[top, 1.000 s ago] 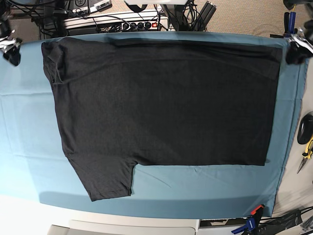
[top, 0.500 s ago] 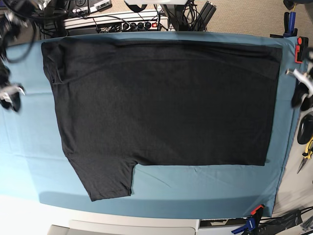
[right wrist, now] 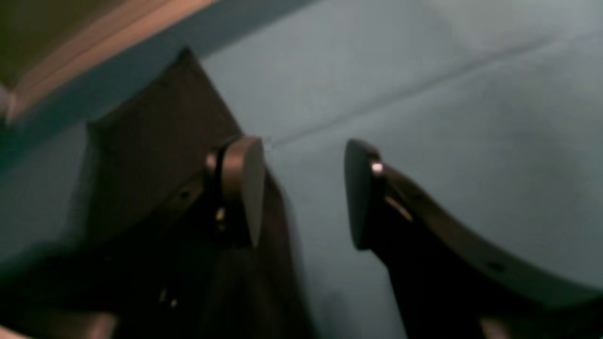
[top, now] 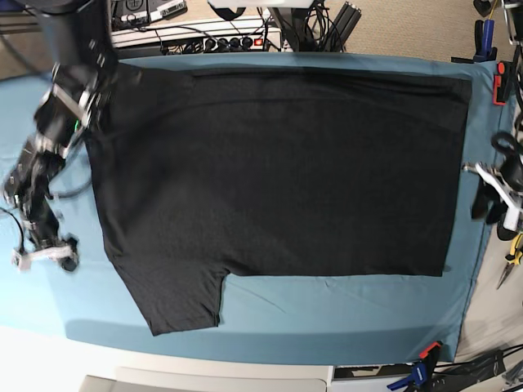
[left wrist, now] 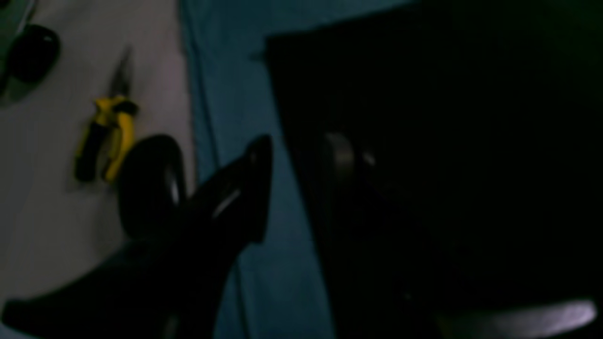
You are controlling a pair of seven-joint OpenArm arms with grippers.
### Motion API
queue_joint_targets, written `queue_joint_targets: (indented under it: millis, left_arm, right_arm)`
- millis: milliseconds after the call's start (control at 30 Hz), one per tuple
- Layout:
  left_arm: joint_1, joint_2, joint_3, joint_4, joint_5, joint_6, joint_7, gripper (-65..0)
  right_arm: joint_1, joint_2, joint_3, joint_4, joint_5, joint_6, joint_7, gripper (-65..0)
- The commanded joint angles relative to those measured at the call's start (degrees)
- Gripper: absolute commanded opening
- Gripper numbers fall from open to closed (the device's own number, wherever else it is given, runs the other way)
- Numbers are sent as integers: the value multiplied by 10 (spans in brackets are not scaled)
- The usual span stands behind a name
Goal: Fold the T-shirt properly
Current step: 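Move the right gripper down to the sleeve and grasp it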
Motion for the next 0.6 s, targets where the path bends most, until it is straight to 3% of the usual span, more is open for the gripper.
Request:
queue_joint_targets:
  millis: [0, 233, 433, 567]
  left_arm:
    - [-11, -12, -7, 3, -10, 0, -15, -445]
    - [-16, 2, -7, 0, -7, -7, -12, -445]
    - [-9, 5, -7, 0, -8, -8, -10, -445]
    - [-9, 5, -7, 0, -10, -8, -10, -445]
  right_arm:
    - [52, 10, -1, -29, 17, 7, 22, -368]
    - [222, 9, -2, -279, 5, 3, 70, -368]
    - [211, 5, -2, -299, -148, -82, 133, -369]
    - [188, 5, -2, -299, -190, -119, 156, -369]
